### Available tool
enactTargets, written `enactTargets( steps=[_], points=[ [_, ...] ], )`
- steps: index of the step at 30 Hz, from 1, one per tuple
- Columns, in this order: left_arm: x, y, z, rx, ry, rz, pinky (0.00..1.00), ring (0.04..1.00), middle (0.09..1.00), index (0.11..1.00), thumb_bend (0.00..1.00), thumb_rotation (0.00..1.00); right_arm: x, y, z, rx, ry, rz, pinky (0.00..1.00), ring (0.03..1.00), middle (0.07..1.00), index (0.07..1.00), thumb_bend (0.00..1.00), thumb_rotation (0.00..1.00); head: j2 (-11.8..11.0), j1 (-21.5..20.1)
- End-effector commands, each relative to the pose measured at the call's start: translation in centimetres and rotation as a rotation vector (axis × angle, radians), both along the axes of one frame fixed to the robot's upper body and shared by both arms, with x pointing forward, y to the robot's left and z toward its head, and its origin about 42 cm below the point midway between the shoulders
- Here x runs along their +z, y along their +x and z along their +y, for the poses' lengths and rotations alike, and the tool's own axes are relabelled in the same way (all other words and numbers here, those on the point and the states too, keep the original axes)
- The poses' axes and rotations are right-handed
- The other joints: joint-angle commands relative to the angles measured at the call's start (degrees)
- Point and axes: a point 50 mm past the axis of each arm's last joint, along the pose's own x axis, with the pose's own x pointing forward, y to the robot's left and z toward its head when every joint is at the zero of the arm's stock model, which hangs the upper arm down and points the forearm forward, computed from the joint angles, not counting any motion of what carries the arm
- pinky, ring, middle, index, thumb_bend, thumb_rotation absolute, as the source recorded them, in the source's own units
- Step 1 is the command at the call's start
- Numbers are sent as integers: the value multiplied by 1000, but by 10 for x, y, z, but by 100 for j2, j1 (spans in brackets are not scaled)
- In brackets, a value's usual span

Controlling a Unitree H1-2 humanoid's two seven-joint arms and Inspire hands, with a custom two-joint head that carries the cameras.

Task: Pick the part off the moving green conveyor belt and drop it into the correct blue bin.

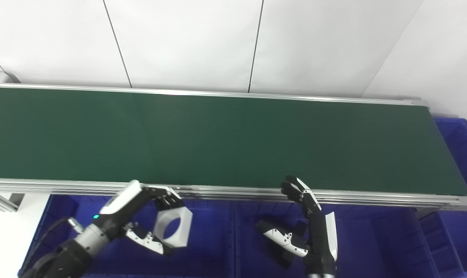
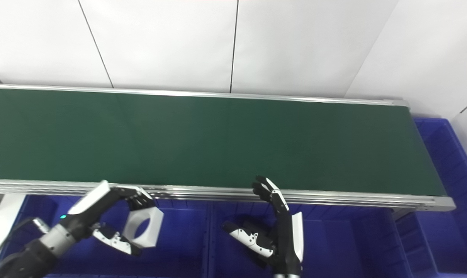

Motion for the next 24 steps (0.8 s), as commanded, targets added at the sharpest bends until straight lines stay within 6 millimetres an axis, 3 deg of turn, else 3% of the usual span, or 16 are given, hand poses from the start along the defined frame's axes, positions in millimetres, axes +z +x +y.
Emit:
enactTargets(
  steps=[1,5,9,10,12,14,18,21,24],
  points=[
    [5,10,-4,-1,41,-15,473,442,533,480,498,0,8,2,3,9,17,-54,756,742,759,813,815,332,-7,11],
    [-5,15,-11,11,122,32,507,431,520,505,498,0,8,2,3,10,24,-52,763,744,762,813,812,320,-33,47],
    [-12,20,-11,31,181,66,469,404,501,563,493,0,7,2,3,7,12,-44,753,741,761,813,814,332,-62,64],
    [-13,20,-11,35,197,72,540,566,634,675,622,0,7,2,3,8,12,-43,757,743,760,814,810,322,-62,64],
    [-12,21,-9,36,251,104,630,726,778,781,705,45,7,2,3,9,24,-50,762,742,759,810,810,305,-59,60],
    [-10,22,-8,24,288,129,651,757,806,800,714,64,7,3,4,11,29,-53,763,742,759,810,811,302,-60,60],
    [-6,21,-7,-8,350,160,740,858,897,854,795,214,7,3,4,12,18,-49,760,738,762,811,806,312,-70,69],
    [-1,20,-5,-44,344,164,781,893,920,878,884,306,7,3,5,10,20,-47,759,742,763,812,805,312,-74,42],
    [5,17,-2,-88,273,192,806,911,931,889,931,333,6,3,6,8,20,-47,755,740,763,812,806,318,-71,17]
  ],
)
